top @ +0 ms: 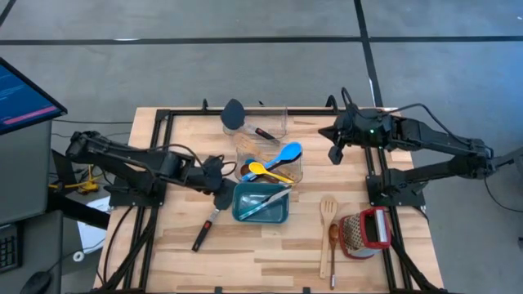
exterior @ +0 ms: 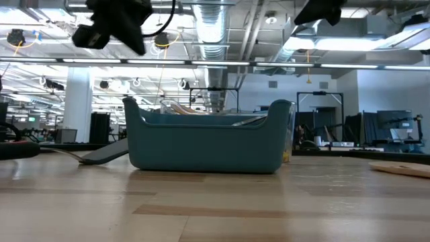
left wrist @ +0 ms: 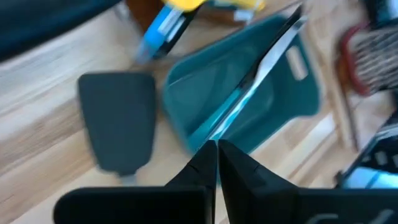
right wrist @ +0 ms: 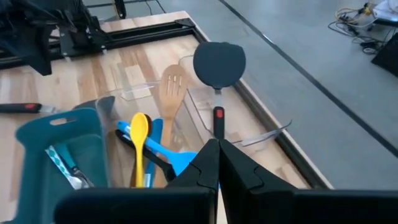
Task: Pick & Place Kitchen Items
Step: Put the turner spatula into the top transparent bin
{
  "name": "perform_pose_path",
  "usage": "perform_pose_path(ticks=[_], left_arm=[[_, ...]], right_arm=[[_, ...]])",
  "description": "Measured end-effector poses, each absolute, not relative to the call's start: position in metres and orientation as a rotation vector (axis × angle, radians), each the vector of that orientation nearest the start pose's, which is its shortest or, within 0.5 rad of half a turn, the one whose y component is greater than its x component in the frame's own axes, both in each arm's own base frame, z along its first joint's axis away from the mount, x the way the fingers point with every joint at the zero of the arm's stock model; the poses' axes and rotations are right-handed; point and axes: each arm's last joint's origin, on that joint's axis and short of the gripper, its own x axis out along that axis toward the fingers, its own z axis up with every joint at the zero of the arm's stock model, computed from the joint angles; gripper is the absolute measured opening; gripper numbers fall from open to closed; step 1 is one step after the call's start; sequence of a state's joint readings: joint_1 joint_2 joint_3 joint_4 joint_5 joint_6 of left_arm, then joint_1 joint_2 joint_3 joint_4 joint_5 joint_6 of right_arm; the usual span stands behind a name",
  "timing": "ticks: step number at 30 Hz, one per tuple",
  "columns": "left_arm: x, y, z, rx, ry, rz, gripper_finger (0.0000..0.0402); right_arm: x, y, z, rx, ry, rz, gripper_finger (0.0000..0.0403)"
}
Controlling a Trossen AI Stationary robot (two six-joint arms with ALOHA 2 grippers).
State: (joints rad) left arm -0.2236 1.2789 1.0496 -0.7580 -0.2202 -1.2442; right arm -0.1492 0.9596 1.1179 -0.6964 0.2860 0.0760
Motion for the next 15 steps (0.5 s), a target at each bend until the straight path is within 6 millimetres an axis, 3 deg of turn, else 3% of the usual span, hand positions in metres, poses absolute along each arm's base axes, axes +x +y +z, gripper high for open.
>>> perform_pose_path(ticks=[7,15], left_arm=[[0.264,-0.048,0.282,-0.953,0.643,0.564,0.0002],[0.28,-0.061,0.265,-1.005,0.704,0.512,0.0002]], right_arm=[[0.178,-0.042,0.369,0.039,0.525,-0.48,0.0],[0.178,-0.046,0.37,0.046,0.504,-0.5,0.0]])
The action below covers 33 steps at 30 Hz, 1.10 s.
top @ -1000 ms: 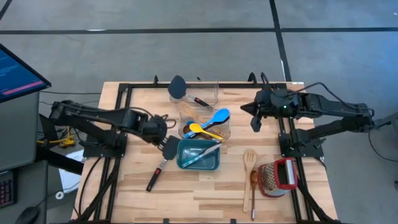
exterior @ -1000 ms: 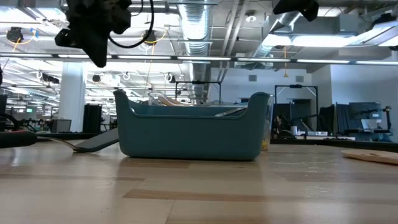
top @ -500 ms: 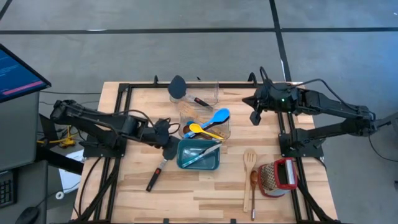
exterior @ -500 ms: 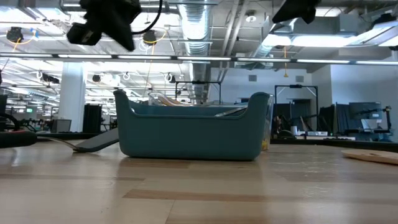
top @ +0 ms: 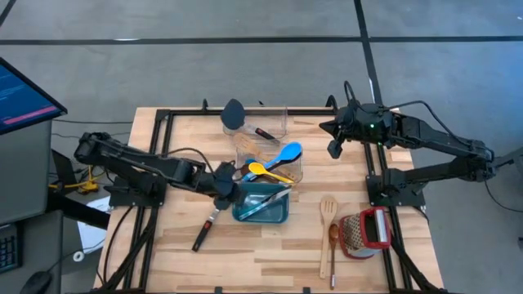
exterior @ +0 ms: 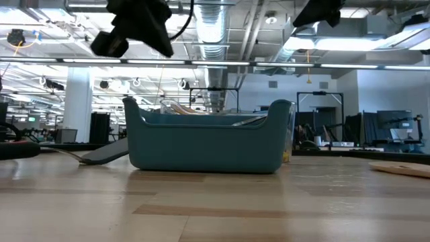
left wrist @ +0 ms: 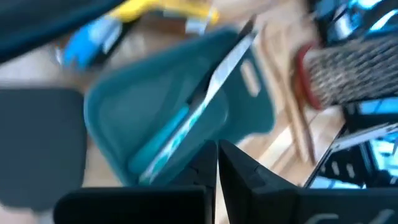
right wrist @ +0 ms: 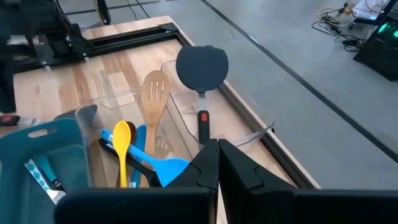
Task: Pick & Place Kitchen Items
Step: Put the turner spatula into the top transparent bin
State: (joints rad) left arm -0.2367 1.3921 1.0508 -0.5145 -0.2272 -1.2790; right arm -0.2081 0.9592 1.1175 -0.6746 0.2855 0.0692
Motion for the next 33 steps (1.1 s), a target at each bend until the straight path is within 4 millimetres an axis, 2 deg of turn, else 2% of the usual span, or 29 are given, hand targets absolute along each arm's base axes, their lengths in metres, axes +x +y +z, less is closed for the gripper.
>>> perform_pose_path(ticks=[8,16,20,25,29,33], left_arm=[[0.287,-0.079,0.249,-1.099,0.862,0.432,0.0002],[0.279,-0.103,0.251,-1.259,0.996,0.346,0.0002],[0.274,-0.114,0.25,-1.258,1.028,0.331,0.0002],[0.26,-0.118,0.242,-1.217,1.109,0.47,0.0001],[0.247,-0.115,0.236,-1.195,1.199,0.625,0.0001],[0.241,-0.112,0.234,-1.155,1.222,0.703,0.0001]], right_arm=[[0.179,-0.047,0.373,0.048,0.476,-0.504,0.0],[0.179,-0.047,0.373,0.049,0.476,-0.503,0.0],[0.179,-0.047,0.372,0.049,0.479,-0.503,0.0],[0.18,-0.047,0.372,0.048,0.483,-0.504,0.0],[0.18,-0.047,0.372,0.048,0.483,-0.504,0.0],[0.18,-0.047,0.372,0.048,0.483,-0.504,0.0]])
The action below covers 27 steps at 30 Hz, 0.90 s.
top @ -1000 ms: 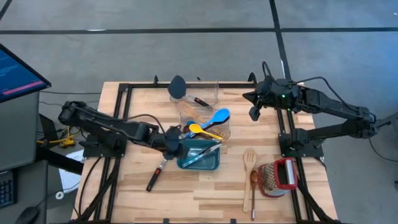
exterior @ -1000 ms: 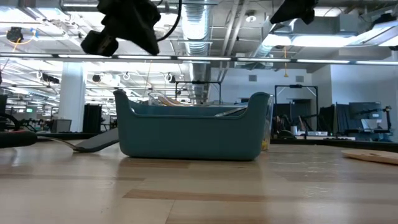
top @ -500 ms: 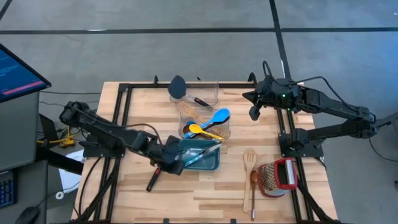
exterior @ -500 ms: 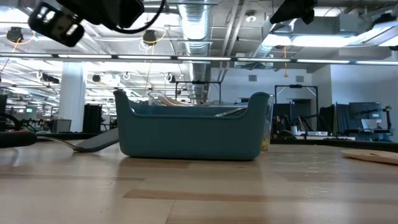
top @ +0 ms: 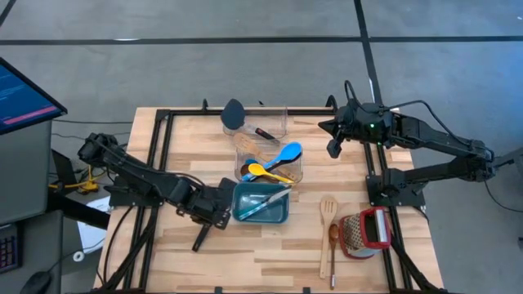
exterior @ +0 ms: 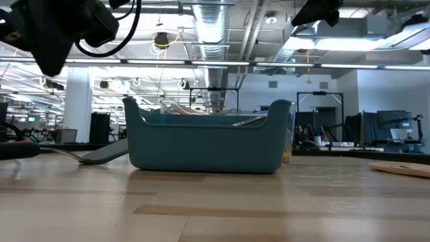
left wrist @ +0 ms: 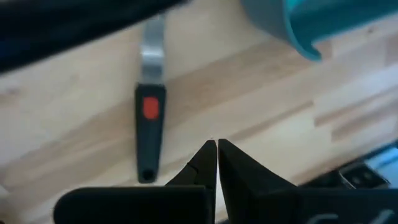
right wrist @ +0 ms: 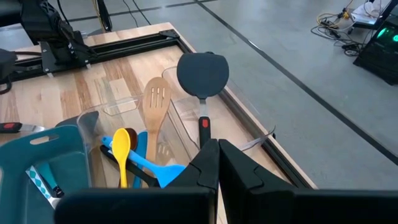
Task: Pick & Place Kitchen Items
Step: Put the turner spatula into the top transparent bin
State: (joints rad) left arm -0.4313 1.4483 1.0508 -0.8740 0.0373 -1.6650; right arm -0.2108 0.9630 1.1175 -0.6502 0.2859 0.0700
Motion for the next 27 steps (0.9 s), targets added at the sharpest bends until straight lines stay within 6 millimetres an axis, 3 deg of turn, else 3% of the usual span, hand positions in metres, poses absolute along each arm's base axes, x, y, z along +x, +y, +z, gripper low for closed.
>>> perform_pose_path(ticks=[6,15,27], left_arm=[[0.24,-0.107,0.233,-1.039,1.119,0.764,0.0001],[0.237,-0.105,0.232,-0.985,1.133,0.773,0.0004],[0.218,-0.1,0.19,-1.058,1.278,0.873,0.001]], right_arm=[[0.18,-0.047,0.372,0.049,0.483,-0.504,0.0],[0.18,-0.047,0.372,0.049,0.483,-0.504,0.0],[0.18,-0.047,0.372,0.049,0.483,-0.504,0.0]])
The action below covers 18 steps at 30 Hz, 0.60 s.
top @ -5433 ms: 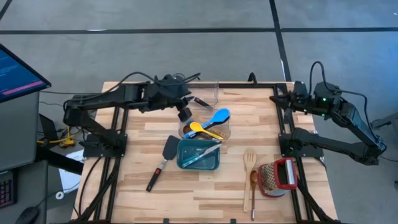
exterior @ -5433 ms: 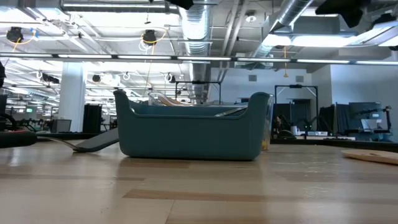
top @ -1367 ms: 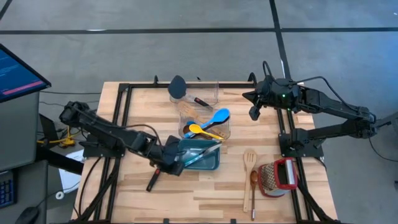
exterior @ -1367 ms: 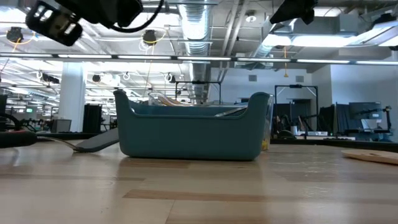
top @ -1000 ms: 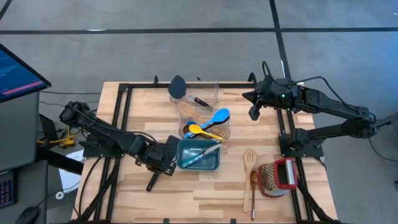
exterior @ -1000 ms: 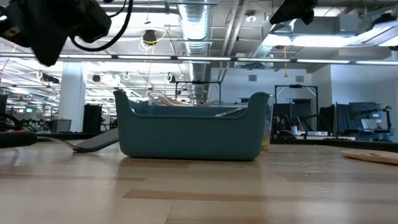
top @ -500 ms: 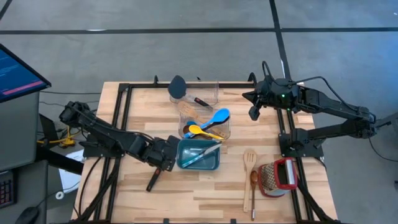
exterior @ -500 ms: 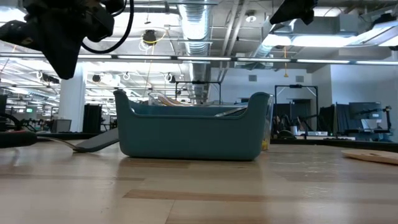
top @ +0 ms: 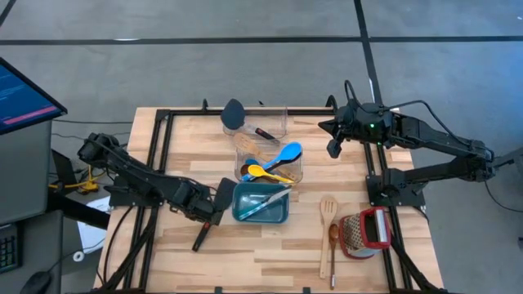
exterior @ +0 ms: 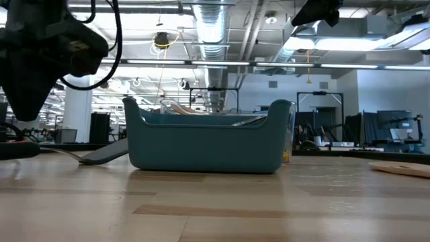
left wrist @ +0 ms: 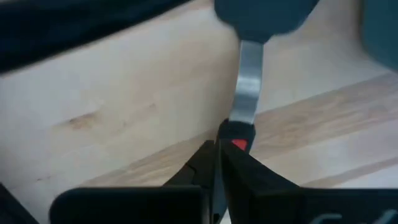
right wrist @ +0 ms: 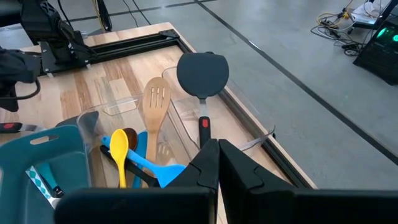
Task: Pick & Place Kitchen Items
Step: Put the turner spatula into the top transparent bin
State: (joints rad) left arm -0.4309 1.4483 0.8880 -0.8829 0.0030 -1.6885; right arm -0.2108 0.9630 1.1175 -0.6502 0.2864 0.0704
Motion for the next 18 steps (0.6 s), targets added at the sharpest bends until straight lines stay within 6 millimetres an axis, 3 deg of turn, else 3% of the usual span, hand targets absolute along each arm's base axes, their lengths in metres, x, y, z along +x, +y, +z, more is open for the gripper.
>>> perform_pose_path(ticks=[10,18], left_arm=[[0.2215,-0.102,0.1849,-1.095,1.247,0.81,0.0086],[0.2232,-0.0998,0.1851,-0.946,1.196,0.751,0.0144]], right_arm=[[0.1803,-0.047,0.3718,0.047,0.483,-0.505,0.0],[0.1803,-0.047,0.3718,0.048,0.483,-0.505,0.0]])
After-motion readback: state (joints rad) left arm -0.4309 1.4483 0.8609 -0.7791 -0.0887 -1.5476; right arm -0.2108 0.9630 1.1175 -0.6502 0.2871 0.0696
